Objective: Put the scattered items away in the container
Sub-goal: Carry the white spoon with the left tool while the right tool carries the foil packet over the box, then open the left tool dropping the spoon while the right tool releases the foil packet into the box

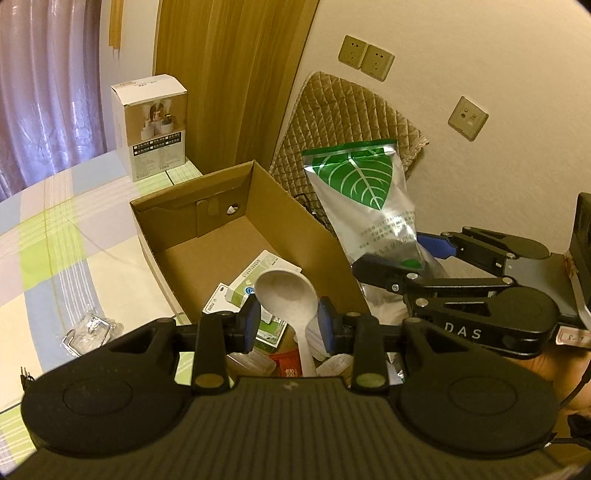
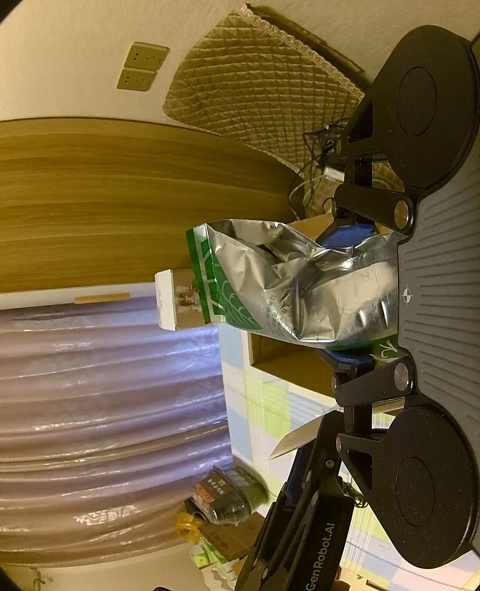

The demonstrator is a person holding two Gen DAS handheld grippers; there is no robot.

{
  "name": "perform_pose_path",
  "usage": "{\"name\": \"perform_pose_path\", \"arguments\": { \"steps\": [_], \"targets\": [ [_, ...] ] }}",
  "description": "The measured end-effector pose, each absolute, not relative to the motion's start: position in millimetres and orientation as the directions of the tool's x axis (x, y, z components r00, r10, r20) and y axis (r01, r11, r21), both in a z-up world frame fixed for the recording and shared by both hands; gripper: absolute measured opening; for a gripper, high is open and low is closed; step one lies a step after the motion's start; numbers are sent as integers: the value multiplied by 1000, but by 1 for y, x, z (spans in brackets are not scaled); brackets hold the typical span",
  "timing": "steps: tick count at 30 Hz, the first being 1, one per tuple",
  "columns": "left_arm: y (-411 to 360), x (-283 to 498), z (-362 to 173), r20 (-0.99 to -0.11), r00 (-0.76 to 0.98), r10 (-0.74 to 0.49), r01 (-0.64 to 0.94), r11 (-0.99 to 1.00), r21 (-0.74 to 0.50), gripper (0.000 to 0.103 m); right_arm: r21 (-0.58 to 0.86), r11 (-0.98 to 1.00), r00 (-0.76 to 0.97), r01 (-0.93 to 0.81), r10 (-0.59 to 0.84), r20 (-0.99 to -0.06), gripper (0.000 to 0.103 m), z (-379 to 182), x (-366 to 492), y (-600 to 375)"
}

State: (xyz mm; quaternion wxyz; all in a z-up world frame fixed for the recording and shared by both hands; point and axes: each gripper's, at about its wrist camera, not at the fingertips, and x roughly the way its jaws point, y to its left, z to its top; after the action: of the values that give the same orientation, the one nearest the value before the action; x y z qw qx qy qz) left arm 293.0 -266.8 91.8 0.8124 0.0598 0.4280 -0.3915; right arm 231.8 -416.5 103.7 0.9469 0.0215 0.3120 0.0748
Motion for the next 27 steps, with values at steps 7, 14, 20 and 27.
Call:
{"name": "perform_pose_path", "arguments": {
  "steps": [7, 14, 20, 27],
  "targets": [
    [-272, 306, 84, -744, 321, -586, 680, 689, -249, 28, 84, 987, 788, -134, 158, -595, 57, 97, 244, -419],
    [-273, 316, 71, -754, 311, -579, 669, 697, -259, 28, 83, 987, 779, -137, 159, -607, 57, 88, 254, -419],
    [-275, 322, 60, -763, 302, -571, 662, 701, -263, 28, 85, 987, 771, -137, 160, -616, 57, 81, 259, -419],
    [-278, 323, 55, -765, 302, -568, 657, 705, -265, 28, 83, 987, 768, -137, 159, -620, 57, 79, 262, -420]
  ]
}}
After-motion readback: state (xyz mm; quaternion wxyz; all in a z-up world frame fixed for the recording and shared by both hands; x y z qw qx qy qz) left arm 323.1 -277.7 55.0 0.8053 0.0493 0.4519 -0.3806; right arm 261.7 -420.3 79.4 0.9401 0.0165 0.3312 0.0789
